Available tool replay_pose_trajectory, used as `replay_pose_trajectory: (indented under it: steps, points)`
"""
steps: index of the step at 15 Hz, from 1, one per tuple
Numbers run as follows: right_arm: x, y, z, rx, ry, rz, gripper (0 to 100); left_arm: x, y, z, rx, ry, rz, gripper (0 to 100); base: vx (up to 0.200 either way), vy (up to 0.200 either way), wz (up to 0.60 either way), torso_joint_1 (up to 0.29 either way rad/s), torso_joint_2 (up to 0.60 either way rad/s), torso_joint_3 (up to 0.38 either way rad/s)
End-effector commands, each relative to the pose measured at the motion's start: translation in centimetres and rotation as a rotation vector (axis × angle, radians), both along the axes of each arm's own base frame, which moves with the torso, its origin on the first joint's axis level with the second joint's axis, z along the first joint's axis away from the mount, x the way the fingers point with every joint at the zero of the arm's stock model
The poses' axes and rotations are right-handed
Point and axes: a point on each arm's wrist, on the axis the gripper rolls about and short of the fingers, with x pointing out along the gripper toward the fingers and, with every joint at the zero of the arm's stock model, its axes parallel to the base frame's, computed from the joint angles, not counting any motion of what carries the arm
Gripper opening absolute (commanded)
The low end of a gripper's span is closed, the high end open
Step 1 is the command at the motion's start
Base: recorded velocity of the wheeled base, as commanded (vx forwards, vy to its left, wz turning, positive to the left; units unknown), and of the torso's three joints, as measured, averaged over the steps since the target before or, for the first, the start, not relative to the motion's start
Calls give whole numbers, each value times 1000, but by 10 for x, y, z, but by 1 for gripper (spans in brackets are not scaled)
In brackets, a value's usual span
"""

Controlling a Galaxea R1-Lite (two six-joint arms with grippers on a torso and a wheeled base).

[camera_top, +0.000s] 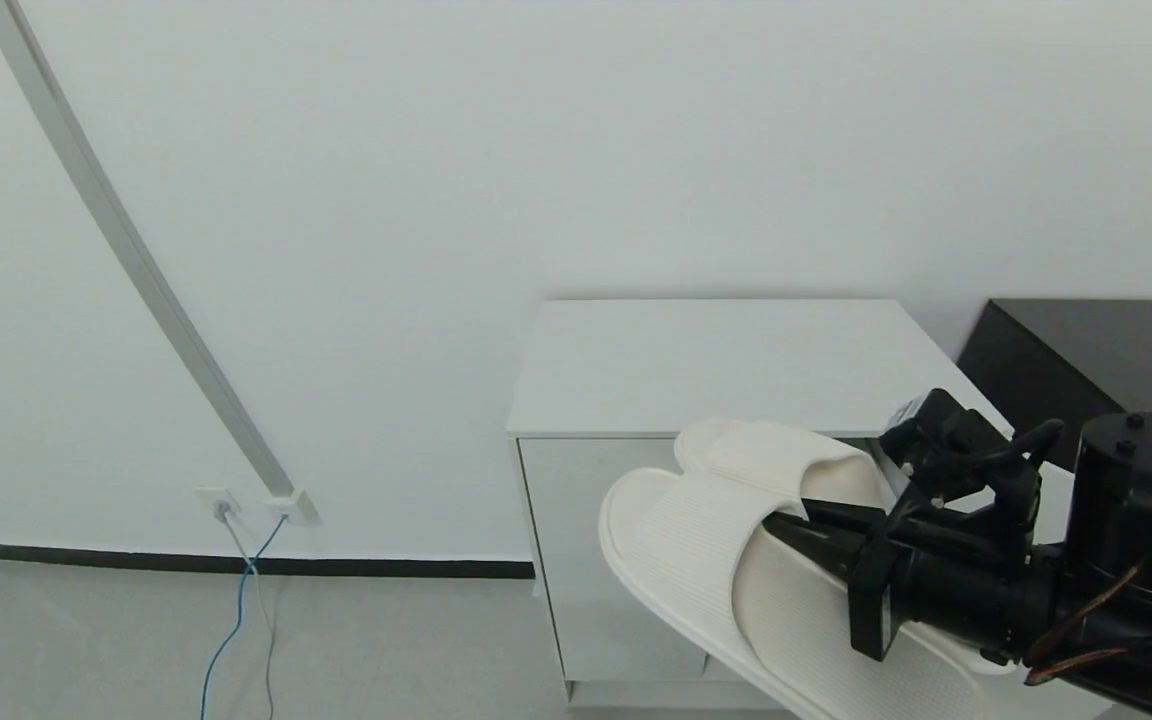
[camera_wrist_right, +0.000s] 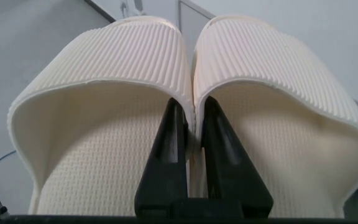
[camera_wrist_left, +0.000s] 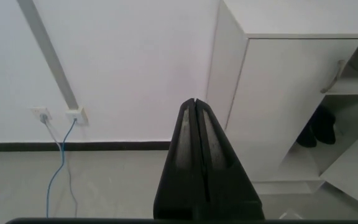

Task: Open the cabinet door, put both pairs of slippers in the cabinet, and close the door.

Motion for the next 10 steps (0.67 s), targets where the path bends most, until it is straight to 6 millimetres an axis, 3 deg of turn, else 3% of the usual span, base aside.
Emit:
replay_pose_trajectory:
  steps: [1,8,10]
  points:
    - [-1,0,-2,-7,6,4,0,0,0,0,-1,1,0,0,0,-200,0,2,2,2]
    - [1,1,-8,-19,27,2,0,0,0,0,-1,-1,0,0,0,-200,0,3,2,2]
    - [1,1,-8,-18,26,2,0,0,0,0,-1,-1,0,0,0,0,0,0,0,0]
